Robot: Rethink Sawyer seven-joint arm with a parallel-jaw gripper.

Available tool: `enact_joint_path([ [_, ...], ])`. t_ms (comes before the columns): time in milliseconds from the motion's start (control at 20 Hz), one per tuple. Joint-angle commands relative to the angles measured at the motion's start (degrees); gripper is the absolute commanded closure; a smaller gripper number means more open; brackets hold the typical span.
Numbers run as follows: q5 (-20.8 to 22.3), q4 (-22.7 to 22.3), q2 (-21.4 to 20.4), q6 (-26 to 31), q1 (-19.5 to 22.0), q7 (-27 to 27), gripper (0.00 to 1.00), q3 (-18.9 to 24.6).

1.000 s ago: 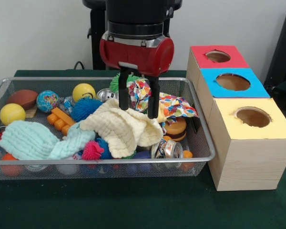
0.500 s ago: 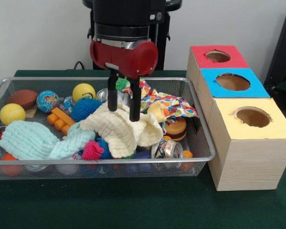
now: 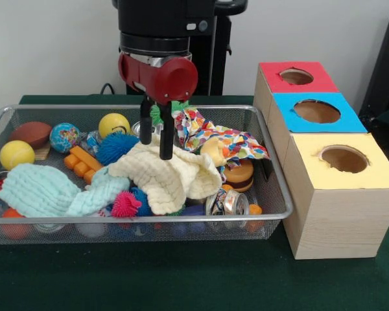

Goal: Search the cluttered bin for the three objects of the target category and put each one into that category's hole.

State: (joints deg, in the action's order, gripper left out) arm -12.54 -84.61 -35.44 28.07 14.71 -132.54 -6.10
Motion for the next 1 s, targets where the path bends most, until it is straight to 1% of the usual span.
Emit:
enact_joint_path([
  [50, -2.3, -9.7, 0.1, -2.4, 0.9, -12.1, 0.00, -1.1],
  [300, -1.0, -16.1, -3.8, -4.6, 3.3, -8.8, 0.00, -0.9],
  [400, -1.1, -18.8, -4.7, -6.5, 3.7, -9.0, 0.00, -0.5],
  [500, -1.5, -20.1, -4.6, -8.2, 2.9, -10.8, 0.00, -0.7],
  [700, -4.9, -20.5, -2.9, -11.1, 0.1, -16.1, 0.00, -1.3],
  [850, -9.0, -21.4, -2.3, -12.4, -0.2, -18.3, 0.00, -0.2],
  [1000, -12.3, -20.0, -1.1, -11.7, -2.7, -20.3, 0.00, -2.5],
])
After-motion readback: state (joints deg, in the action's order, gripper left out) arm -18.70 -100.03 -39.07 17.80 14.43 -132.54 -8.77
